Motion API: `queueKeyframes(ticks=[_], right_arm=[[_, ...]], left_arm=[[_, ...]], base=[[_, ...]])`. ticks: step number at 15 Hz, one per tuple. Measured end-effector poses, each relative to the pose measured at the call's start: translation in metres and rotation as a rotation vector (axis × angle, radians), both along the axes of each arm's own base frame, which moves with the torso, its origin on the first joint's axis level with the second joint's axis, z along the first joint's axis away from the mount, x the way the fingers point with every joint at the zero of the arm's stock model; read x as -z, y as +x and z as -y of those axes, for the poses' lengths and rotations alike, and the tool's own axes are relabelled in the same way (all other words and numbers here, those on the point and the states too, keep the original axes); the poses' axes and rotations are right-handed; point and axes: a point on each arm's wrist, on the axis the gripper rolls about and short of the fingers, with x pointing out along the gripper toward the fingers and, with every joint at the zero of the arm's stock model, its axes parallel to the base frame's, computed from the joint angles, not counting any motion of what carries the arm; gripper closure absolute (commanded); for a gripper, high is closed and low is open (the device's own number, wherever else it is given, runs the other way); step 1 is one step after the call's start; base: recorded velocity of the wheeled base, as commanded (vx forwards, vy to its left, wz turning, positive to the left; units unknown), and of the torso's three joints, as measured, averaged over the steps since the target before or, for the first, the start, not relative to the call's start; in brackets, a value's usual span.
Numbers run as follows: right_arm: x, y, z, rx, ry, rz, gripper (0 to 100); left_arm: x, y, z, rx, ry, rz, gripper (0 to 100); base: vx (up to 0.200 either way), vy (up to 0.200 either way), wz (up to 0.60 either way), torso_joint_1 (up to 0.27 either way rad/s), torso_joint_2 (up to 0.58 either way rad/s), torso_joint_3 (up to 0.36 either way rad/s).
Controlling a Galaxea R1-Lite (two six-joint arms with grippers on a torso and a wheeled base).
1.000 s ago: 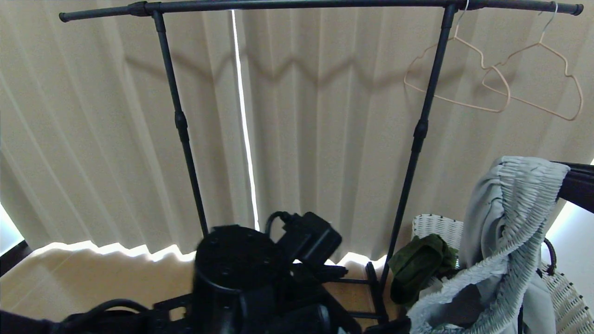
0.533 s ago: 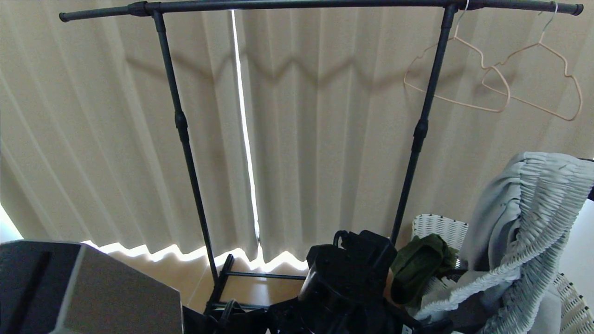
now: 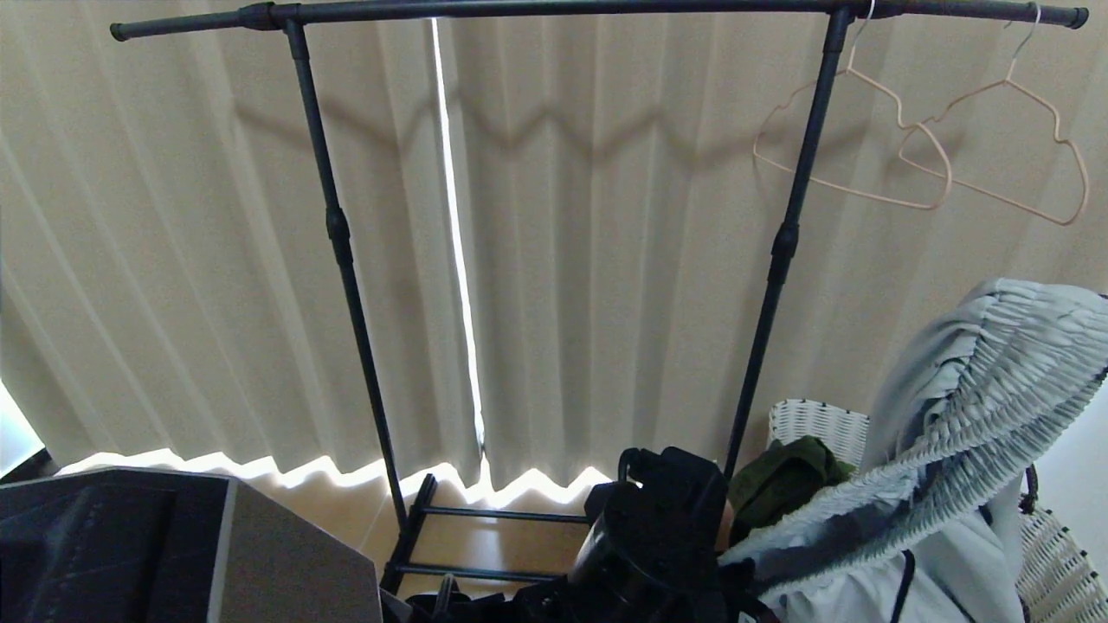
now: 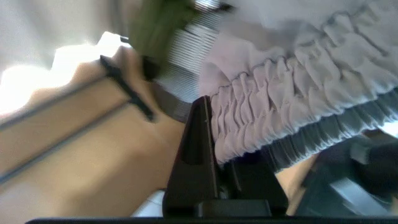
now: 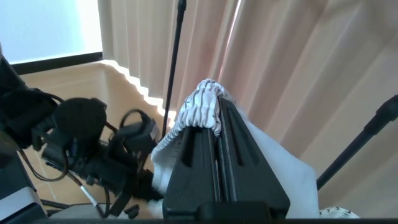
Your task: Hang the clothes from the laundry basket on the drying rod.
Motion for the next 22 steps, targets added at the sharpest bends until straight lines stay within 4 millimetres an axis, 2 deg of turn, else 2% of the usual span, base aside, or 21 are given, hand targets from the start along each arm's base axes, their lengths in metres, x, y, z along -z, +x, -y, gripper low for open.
queueKeyframes(ticks=[3, 5, 8, 10, 11, 13, 15, 16, 18, 20, 22], right_arm=[[0.003, 0.006, -0.003, 0.004, -0.010, -0.018, 100], [0.004, 0.013, -0.007, 0.007, -0.023, -0.033, 100], [0.002, 0.028, -0.015, 0.007, -0.014, -0.016, 100], [0.001, 0.043, -0.023, 0.008, -0.021, -0.023, 100], [-0.001, 0.052, -0.027, 0.008, -0.024, -0.027, 100], [-0.010, 0.071, -0.037, 0.010, -0.017, -0.014, 100], [-0.019, 0.087, -0.046, 0.010, -0.005, 0.009, 100], [-0.023, 0.094, -0.049, 0.012, 0.001, 0.020, 100], [-0.029, 0.107, -0.054, 0.030, 0.009, 0.033, 100], [-0.032, 0.118, -0.051, 0.062, 0.012, 0.038, 100], [-0.029, 0.127, -0.045, 0.103, 0.004, 0.026, 100]], left_arm=[[-0.013, -0.003, -0.017, -0.054, 0.023, 0.070, 100], [-0.039, -0.005, -0.037, -0.054, -0.012, 0.121, 100], [-0.086, -0.006, -0.081, -0.061, -0.005, 0.157, 100], [-0.126, -0.010, -0.119, -0.068, 0.046, 0.134, 100], [-0.153, -0.010, -0.134, -0.078, 0.042, 0.141, 100], [-0.213, -0.010, -0.165, -0.124, 0.027, 0.199, 100], [-0.254, -0.005, -0.198, -0.203, 0.063, 0.306, 100], [-0.266, -0.002, -0.211, -0.239, 0.095, 0.366, 100], [-0.283, 0.006, -0.221, -0.291, 0.110, 0.432, 100], [-0.290, 0.014, -0.220, -0.309, 0.098, 0.449, 100], [-0.288, 0.025, -0.212, -0.312, 0.071, 0.435, 100]], base=[[0.000, 0.000, 0.00, 0.000, 0.00, 0.000], [0.000, 0.000, 0.00, 0.000, 0.00, 0.000], [0.000, 0.000, 0.00, 0.000, 0.00, 0.000], [0.000, 0.000, 0.00, 0.000, 0.00, 0.000], [0.000, 0.000, 0.00, 0.000, 0.00, 0.000], [0.000, 0.000, 0.00, 0.000, 0.00, 0.000], [0.000, 0.000, 0.00, 0.000, 0.00, 0.000], [0.000, 0.000, 0.00, 0.000, 0.00, 0.000], [0.000, 0.000, 0.00, 0.000, 0.00, 0.000], [0.000, 0.000, 0.00, 0.000, 0.00, 0.000], [0.000, 0.000, 0.00, 0.000, 0.00, 0.000]])
